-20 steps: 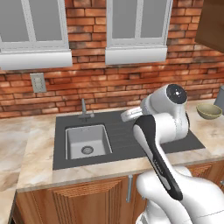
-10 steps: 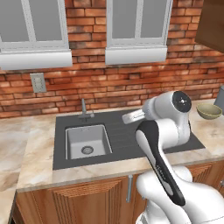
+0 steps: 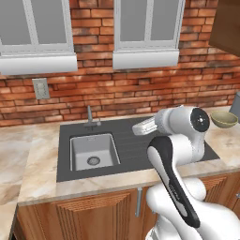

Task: Rinse each bowl for a few seconds and place them down in the sink or on the counter.

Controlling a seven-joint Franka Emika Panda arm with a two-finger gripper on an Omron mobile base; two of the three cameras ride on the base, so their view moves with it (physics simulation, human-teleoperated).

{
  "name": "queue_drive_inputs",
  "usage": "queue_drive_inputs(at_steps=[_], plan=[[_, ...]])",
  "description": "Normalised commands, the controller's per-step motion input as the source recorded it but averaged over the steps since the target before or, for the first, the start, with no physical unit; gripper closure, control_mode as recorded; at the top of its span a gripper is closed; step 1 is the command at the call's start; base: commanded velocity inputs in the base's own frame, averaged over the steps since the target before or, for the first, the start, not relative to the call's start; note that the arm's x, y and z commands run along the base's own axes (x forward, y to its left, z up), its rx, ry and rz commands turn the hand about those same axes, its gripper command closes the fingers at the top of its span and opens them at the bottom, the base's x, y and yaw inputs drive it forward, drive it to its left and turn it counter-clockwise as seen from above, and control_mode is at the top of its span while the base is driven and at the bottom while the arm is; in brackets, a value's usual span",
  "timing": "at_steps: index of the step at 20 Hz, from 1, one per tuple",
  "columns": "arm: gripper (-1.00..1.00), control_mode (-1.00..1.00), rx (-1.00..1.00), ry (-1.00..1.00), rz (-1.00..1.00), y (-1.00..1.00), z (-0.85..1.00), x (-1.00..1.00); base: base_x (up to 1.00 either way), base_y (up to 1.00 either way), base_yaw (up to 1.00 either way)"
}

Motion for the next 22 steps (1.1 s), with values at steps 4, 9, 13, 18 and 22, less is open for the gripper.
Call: queue_drive_inputs(at_steps=[4, 9, 13, 18, 22], plan=[[-1.00, -1.00, 0.00, -0.12, 0.04, 0.00, -0.01, 0.00, 0.00, 0.00, 0.00], [-1.00, -1.00, 0.00, -0.06, 0.02, 0.01, 0.00, 0.03, 0.00, 0.00, 0.00], [-1.00, -1.00, 0.00, -0.05, 0.01, 0.01, -0.02, 0.01, 0.00, 0.00, 0.00], [-1.00, -1.00, 0.01, -0.05, 0.02, 0.00, -0.06, 0.00, 0.00, 0.00, 0.00], [-1.00, -1.00, 0.05, -0.03, 0.02, 0.00, -0.07, 0.00, 0.00, 0.00, 0.00]])
